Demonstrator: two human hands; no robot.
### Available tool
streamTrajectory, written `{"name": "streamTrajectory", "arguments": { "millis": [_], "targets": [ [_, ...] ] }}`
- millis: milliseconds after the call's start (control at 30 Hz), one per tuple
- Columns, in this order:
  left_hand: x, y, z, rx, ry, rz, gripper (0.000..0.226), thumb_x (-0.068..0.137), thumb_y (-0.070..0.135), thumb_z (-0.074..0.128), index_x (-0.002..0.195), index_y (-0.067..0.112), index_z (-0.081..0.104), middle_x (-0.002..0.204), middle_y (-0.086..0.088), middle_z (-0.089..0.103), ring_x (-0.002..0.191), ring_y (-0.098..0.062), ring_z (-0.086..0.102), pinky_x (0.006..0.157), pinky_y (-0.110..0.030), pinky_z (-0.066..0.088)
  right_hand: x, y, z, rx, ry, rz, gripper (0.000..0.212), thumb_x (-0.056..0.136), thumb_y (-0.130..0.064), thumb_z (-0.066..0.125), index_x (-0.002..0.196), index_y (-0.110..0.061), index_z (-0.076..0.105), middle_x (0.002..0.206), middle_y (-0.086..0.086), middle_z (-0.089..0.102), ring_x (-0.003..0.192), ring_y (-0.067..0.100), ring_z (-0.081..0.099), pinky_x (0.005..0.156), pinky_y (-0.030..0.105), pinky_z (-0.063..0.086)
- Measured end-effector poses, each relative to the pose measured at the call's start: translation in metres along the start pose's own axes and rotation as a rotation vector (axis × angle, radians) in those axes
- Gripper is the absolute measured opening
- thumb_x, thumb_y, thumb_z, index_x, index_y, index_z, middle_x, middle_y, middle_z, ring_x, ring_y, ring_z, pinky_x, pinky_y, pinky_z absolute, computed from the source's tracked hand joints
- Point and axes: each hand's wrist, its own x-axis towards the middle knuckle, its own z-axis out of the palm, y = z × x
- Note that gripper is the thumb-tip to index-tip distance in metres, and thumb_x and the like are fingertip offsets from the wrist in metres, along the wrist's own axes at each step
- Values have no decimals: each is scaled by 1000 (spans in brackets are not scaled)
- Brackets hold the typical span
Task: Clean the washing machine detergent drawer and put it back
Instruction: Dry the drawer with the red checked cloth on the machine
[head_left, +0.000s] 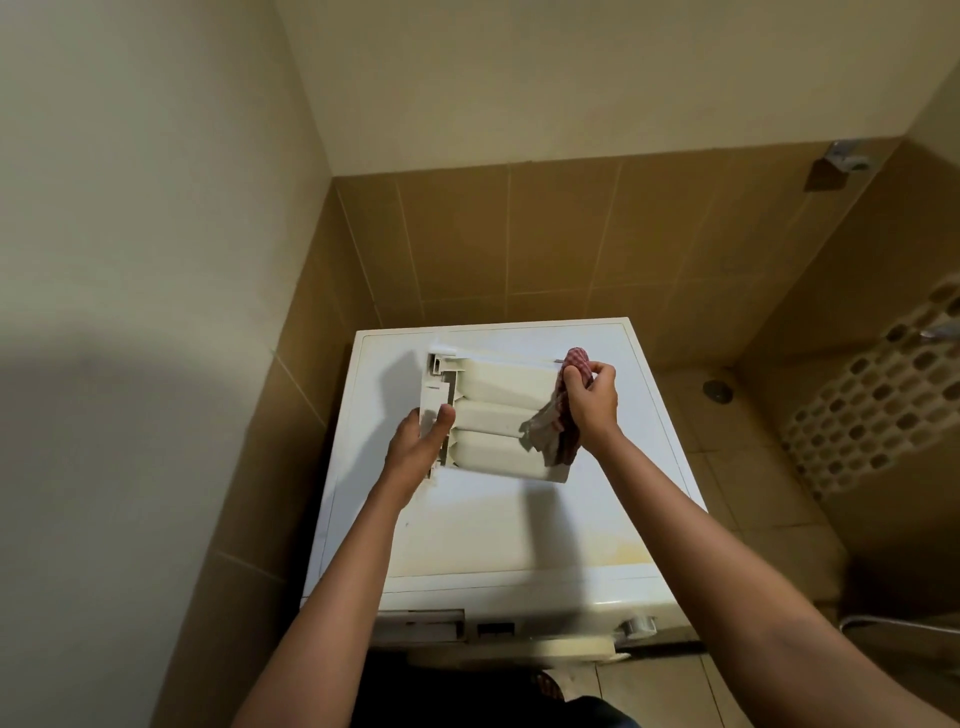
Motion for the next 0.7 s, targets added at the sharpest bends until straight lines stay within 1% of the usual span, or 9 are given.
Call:
{"name": "streamTrajectory", "arguments": {
  "millis": [100, 167, 200, 233, 300, 367, 467, 567, 700],
  "targets": [
    [8, -1, -1, 42, 9, -12, 85, 74, 78, 40, 142, 27, 44, 143, 2, 49, 134, -23, 43, 103, -34, 36, 3, -9, 0, -36, 10, 14, 28, 90, -28, 54, 106, -7, 45, 89, 0, 55, 82, 17, 55, 59, 25, 41],
    [11, -2, -1, 92, 6, -35, 80, 83, 76, 31, 141, 22, 47, 139, -1, 52, 131, -25, 44, 103, -35, 35, 5, -14, -2, -71, 6, 21, 29, 90, -29, 53, 106, -6, 48, 94, 5, 57, 82, 18, 55, 60, 27, 41],
    [10, -2, 0, 109, 20, -46, 77, 85, 75, 26, 131, 19, 54, 127, -4, 59, 122, -27, 49, 99, -36, 39, 6, -15, -2, -88, -1, 15, 29, 91, -30, 52, 108, -7, 48, 97, 5, 57, 84, 18, 55, 63, 28, 41],
    [9, -2, 3, 121, 54, -46, 74, 85, 74, 22, 109, 17, 61, 105, -5, 62, 106, -27, 54, 87, -36, 43, 5, -16, -2, -103, -9, 3, 28, 92, -29, 50, 110, -8, 47, 99, 5, 57, 86, 19, 55, 67, 29, 41],
    [7, -1, 11, 189, 155, -19, 65, 85, 72, 19, 69, 14, 43, 69, -2, 47, 73, -22, 46, 61, -31, 36, 4, -16, -1, -128, -27, -20, 27, 95, -28, 45, 115, -9, 46, 101, 5, 56, 89, 20, 53, 72, 29, 39],
    [6, -3, 18, 262, 236, 2, 62, 93, 64, 19, 60, 13, 33, 60, -2, 40, 62, -20, 41, 53, -31, 29, 0, -16, 0, -175, -59, -47, 28, 97, -25, 41, 119, -8, 46, 103, 7, 57, 88, 20, 52, 72, 28, 38],
    [6, -9, 25, 299, 312, -37, 70, 97, 61, 20, 56, 9, 41, 59, -8, 46, 63, -24, 47, 53, -31, 30, -7, -7, 3, -281, -104, -129, 33, 98, -23, 40, 128, -11, 49, 109, 9, 62, 97, 26, 58, 76, 28, 39],
    [8, -17, 34, 350, 324, -95, 81, 98, 62, 19, 68, -3, 58, 80, -23, 63, 82, -36, 60, 60, -34, 35, -18, 11, 6, -417, -190, -225, 41, 95, -22, 48, 136, -14, 49, 120, 9, 62, 109, 29, 58, 84, 26, 40],
    [9, -29, 39, 414, 312, -164, 82, 97, 63, 17, 68, -2, 59, 89, -25, 67, 90, -38, 63, 62, -35, 37, -34, 44, 15, -696, -347, -260, 58, 92, -29, 53, 145, -12, 36, 146, 9, 42, 128, 30, 44, 104, 36, 38]
  ]
}}
